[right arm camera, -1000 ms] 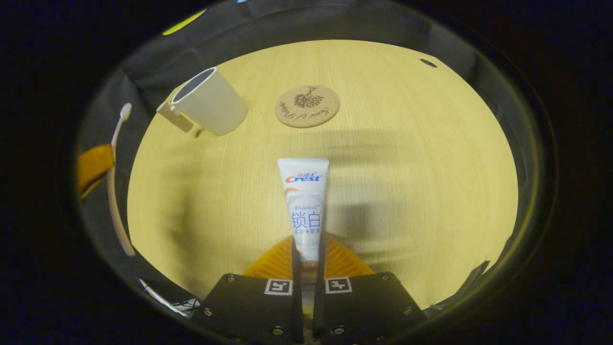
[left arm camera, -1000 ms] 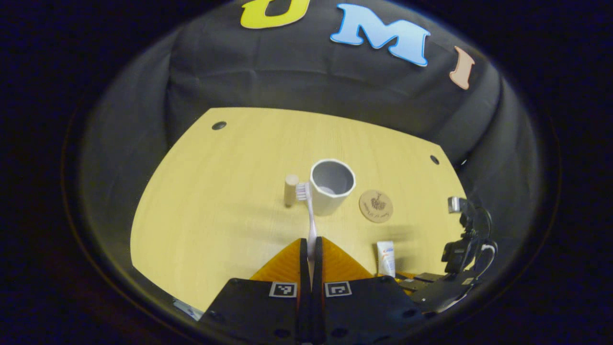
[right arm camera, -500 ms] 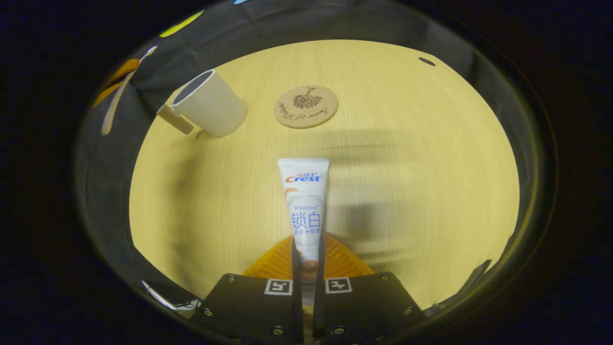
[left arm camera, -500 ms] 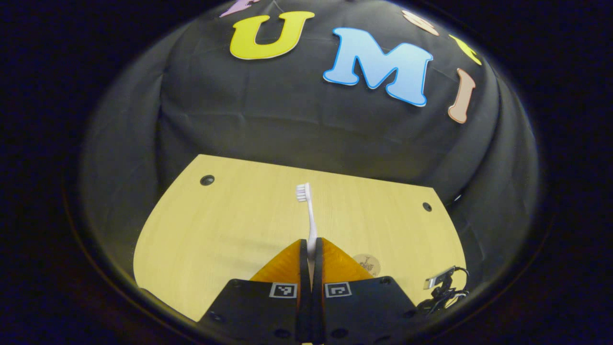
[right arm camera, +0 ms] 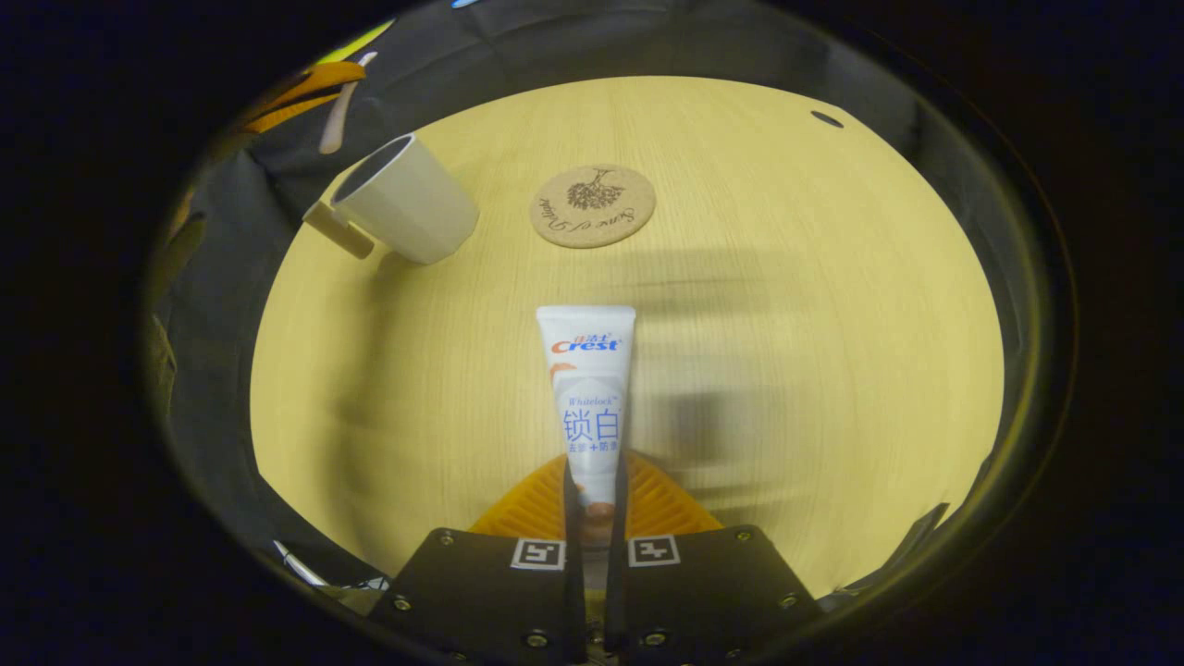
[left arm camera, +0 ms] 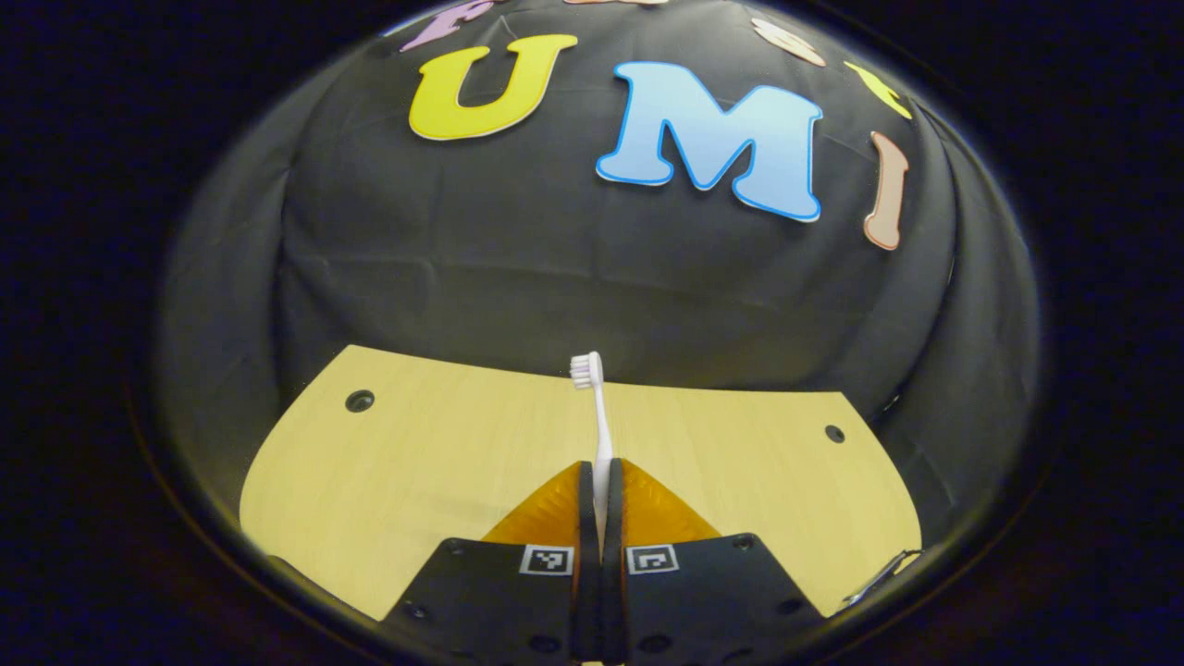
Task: Put the toothbrush and toothpaste on the desktop into the cup, then pick up the cup and place it on the coaster on the desktop.
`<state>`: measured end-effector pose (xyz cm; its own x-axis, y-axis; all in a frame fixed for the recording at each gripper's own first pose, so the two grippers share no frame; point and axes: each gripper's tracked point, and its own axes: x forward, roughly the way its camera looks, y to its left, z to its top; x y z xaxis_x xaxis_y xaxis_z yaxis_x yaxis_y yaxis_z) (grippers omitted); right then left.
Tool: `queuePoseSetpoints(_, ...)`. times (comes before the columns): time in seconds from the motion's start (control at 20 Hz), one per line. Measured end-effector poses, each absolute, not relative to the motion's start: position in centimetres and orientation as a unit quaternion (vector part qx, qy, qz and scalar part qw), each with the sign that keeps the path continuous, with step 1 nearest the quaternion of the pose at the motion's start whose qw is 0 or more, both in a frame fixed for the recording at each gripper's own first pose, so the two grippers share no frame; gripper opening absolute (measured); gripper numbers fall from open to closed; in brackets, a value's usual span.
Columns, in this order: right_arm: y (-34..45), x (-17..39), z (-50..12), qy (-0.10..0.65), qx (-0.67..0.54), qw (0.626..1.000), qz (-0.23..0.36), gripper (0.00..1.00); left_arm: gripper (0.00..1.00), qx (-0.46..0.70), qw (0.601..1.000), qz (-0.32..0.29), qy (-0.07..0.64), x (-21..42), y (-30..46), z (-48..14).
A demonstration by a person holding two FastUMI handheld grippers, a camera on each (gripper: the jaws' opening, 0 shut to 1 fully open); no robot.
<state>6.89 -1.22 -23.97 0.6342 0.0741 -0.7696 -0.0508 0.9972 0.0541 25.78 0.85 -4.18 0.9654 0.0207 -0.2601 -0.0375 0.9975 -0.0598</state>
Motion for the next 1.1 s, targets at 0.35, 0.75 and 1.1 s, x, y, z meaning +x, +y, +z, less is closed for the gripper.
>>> queuePoseSetpoints(0.35,-1.2,7.0,-23.6,0.423,0.017,0.905,0.042,0.1,0.07,-0.009,0.986,0.023,0.164,27.3,1.6,-9.7)
queuePoseSetpoints(0.75,-2.4,9.4,-17.2,0.342,0.039,0.938,0.037,0.1,0.06,0.002,0.984,0.021,0.176,27.1,1.9,-11.9)
queuePoseSetpoints(1.1,-1.4,11.9,-7.5,0.251,0.051,0.965,0.054,0.1,0.47,0.015,0.98,0.005,0.197,26.1,1.5,-13.4)
